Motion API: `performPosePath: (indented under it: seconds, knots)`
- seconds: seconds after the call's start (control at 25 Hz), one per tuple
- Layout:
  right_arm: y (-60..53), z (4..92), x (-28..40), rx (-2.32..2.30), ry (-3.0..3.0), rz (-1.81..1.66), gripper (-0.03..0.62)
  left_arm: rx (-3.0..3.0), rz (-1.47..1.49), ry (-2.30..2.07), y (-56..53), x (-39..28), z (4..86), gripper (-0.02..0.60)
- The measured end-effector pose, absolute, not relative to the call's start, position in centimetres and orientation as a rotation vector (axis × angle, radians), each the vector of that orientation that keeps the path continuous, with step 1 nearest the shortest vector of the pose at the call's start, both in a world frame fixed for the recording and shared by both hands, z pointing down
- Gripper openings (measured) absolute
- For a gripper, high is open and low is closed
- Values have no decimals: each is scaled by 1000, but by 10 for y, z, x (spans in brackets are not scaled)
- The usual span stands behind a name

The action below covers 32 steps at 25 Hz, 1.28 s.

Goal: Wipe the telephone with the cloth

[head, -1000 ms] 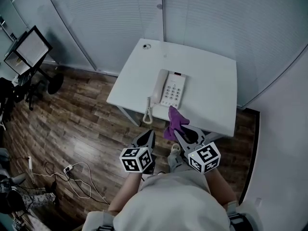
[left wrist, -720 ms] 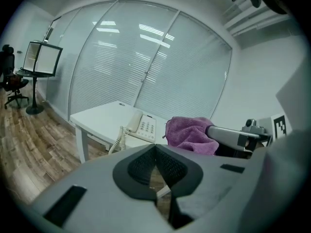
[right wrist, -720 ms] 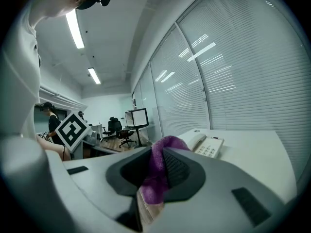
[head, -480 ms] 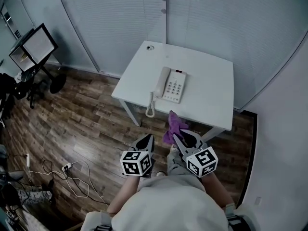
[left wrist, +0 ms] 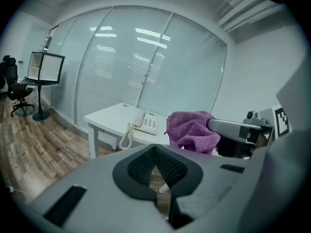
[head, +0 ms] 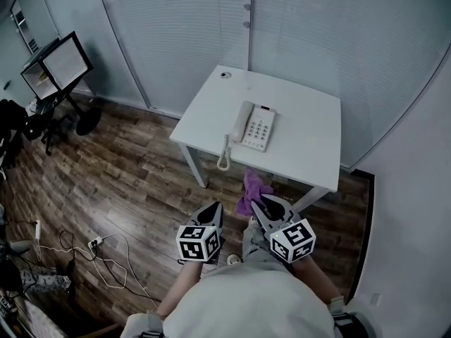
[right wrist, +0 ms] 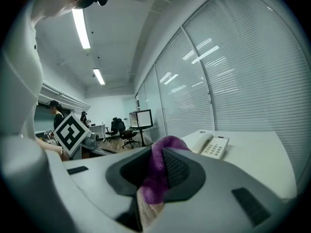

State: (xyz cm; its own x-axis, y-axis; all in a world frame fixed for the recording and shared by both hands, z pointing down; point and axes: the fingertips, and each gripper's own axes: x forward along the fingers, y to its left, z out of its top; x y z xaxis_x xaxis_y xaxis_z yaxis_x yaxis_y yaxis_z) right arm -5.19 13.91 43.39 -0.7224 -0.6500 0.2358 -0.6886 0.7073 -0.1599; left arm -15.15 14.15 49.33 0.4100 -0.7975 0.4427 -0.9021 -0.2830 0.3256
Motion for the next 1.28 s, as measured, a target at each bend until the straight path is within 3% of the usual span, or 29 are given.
performPosePath:
  seconds: [1.28]
  knots:
    - [145,432,-58,1044,-2766,337,80,2102,252,-1470,153,-163,493,21]
